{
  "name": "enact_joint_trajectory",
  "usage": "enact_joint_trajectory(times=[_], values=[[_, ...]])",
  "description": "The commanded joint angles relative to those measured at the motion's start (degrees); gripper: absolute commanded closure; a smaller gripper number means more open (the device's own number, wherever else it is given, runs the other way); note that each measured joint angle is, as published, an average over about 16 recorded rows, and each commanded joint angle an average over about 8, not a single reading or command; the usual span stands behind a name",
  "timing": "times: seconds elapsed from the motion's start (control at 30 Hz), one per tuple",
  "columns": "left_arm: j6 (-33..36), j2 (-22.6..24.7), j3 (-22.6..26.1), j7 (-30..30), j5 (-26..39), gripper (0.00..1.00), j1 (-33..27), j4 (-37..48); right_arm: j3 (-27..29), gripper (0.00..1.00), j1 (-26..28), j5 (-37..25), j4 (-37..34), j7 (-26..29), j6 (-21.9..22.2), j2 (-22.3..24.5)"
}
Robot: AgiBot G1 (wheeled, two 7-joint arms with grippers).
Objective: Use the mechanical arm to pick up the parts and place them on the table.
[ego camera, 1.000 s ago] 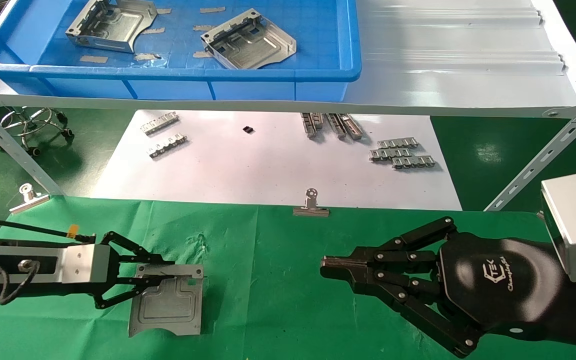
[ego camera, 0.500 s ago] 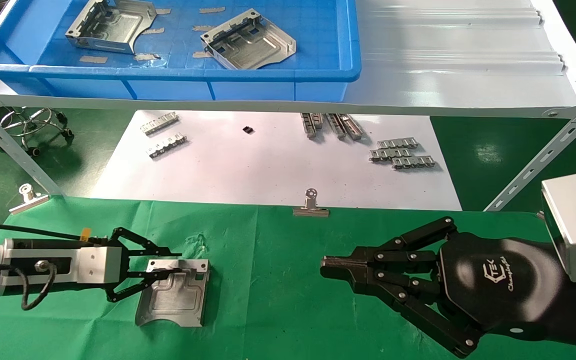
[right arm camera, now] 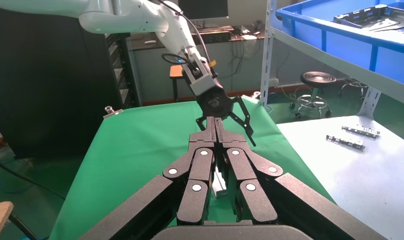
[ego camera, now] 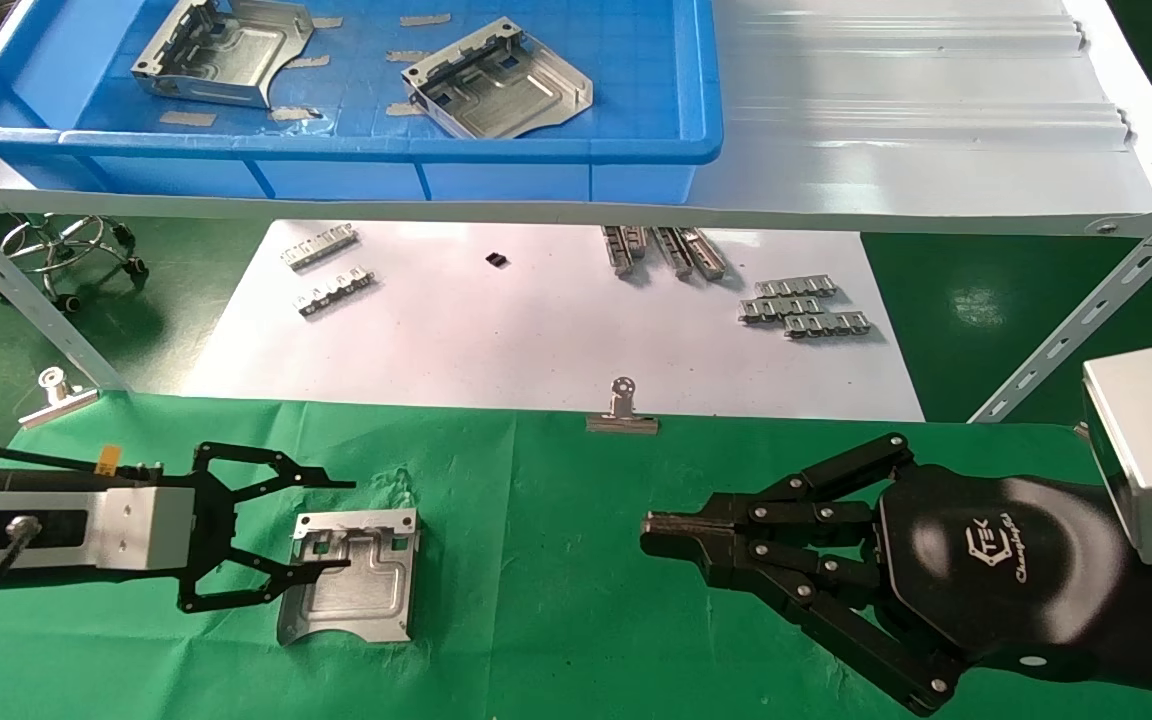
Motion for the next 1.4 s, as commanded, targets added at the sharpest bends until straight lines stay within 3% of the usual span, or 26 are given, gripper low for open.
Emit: enact_joint_trajectory(times=[0.03, 0.13, 0.2, 1.4], values=[[1.6, -0.6, 0.3, -0.9, -0.5, 0.00, -0.1, -0.3, 0.0, 0.45, 0.0, 0.0, 0.0, 0.0, 0.0, 0.0], [2.1, -1.0, -0.6, -3.6, -1.2, 0.00, 0.7, -1.7, 0.0, 0.09, 0.0, 0.0, 0.0, 0.0, 0.0, 0.0], [2.0, -1.3, -1.6, -5.2, -1.6, 0.00, 1.4, -2.9, 0.0, 0.00, 0.0, 0.0, 0.0, 0.0, 0.0, 0.0], [-1.5, -7.3, -22.1, -39.6, -10.7, 0.00, 18.3, -35.0, 0.0, 0.00, 0.0, 0.0, 0.0, 0.0, 0.0, 0.0]])
